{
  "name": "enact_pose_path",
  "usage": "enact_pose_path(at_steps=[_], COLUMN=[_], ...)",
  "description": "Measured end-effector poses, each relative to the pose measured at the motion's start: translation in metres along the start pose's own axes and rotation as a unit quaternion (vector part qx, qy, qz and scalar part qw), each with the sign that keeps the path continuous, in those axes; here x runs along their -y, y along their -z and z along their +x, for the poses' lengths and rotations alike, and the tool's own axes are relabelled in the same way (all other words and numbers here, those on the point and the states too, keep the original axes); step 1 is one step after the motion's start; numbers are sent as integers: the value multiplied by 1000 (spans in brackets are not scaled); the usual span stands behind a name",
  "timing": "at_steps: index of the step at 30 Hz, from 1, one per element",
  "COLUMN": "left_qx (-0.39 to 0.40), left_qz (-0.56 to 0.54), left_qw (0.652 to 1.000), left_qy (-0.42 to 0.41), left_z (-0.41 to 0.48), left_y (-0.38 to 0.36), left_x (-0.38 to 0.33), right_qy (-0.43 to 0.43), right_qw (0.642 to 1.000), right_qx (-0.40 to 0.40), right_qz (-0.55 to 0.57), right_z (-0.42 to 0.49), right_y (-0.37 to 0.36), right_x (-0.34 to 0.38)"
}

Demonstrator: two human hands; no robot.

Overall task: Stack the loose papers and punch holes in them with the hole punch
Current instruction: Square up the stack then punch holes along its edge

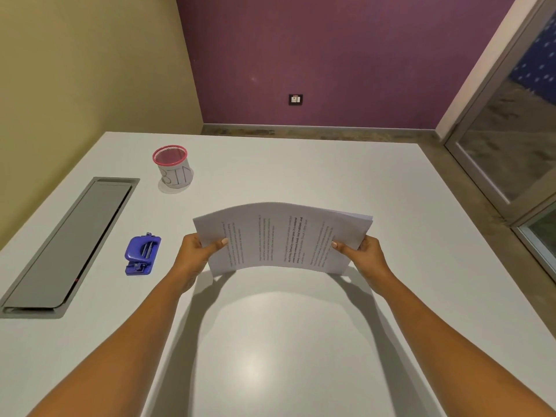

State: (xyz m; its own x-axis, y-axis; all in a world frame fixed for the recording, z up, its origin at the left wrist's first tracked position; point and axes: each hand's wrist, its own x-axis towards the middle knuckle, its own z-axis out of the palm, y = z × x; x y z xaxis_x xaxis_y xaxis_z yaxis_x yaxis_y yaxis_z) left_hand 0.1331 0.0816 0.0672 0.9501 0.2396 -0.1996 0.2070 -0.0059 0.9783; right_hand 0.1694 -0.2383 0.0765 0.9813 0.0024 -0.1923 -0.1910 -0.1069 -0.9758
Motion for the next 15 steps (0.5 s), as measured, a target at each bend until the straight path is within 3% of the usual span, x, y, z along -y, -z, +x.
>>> enact_pose_path(at_steps=[7,15], left_qx=[3,-7], left_qz=[-5,-2], left_qw=[1000,1000], left_qy=[-5,11], left_z=[0,1], left_y=[-1,-7], left_x=[-1,-5], right_qy=[10,4], right_qw=[1000,995], right_qx=[-10,-71], right_qz=[13,-70], right_z=[-1,3], right_y=[-2,-4], right_x=[-1,-9])
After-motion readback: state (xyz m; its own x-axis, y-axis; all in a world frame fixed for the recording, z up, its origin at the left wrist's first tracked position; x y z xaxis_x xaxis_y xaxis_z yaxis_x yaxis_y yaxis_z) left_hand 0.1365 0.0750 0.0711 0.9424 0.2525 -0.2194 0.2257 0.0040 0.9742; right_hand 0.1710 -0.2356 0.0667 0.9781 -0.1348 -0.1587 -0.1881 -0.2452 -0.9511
